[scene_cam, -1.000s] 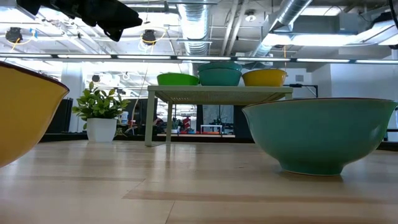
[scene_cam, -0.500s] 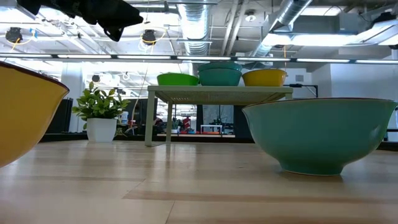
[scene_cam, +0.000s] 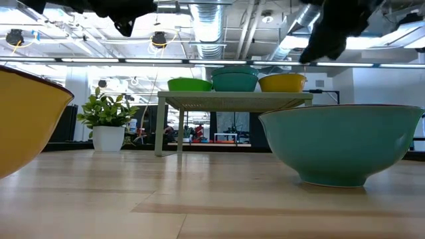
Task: Pick & Place Mini bowls
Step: Stack the blue bowl on top of the blue bowl on the shelf
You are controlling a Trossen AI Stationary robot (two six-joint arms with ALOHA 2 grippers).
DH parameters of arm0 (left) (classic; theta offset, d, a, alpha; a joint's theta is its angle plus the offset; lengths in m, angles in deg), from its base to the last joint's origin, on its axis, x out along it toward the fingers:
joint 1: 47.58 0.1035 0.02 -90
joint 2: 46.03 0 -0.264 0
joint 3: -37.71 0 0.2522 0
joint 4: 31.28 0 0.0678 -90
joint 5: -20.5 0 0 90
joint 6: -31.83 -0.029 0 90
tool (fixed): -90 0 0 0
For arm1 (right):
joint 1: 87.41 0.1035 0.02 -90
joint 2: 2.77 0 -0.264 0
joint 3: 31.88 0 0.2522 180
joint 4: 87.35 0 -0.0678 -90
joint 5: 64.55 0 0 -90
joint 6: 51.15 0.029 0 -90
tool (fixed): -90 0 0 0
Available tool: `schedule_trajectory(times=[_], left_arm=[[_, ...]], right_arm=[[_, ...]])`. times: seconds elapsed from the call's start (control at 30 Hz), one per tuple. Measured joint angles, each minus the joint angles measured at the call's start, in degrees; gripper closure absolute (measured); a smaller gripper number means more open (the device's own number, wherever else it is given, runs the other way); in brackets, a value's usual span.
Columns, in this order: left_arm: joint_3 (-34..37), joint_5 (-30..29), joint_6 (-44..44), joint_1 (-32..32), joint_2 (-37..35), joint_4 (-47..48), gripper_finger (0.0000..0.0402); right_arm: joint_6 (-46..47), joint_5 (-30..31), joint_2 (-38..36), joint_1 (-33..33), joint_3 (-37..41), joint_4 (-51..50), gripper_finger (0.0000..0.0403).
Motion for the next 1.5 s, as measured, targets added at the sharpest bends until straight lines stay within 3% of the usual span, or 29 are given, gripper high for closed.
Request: schedule_trajectory(times=[0.23, 0.5, 0.9, 1.07, 1.33, 1.5], left_arm=[[0.0, 0.0, 3.44, 0.0, 0.0, -0.82, 0.0316], [0.0, 0.0, 3.02, 0.0, 0.0, -1.22, 0.0316], [0.0, 0.0, 2.98, -0.01, 0.0, -1.61, 0.0316], [-0.01, 0.0, 2.96, -0.01, 0.0, -1.62, 0.0316], [0.0, 0.0, 2.98, 0.0, 0.0, -1.62, 0.0316], [0.0, 0.0, 2.98, -0.02, 0.0, -1.64, 0.0316]], right_arm=[[2.13, -15.39, 7.76, -4.35, 0.0, 4.5, 0.0291], [3.88, -23.88, 17.6, -4.34, -0.72, 8.93, 0.0253], [3.94, -25.92, 26.78, -4.47, -5.42, 9.22, 0.024], [2.85, -26.59, 27.53, -4.49, -5.41, 8.99, 0.0264], [-2.35, -27.89, 26.97, -4.48, -5.42, 9.4, 0.0387], [-1.65, -26.66, 26.99, -4.47, -5.4, 12.37, 0.0384]])
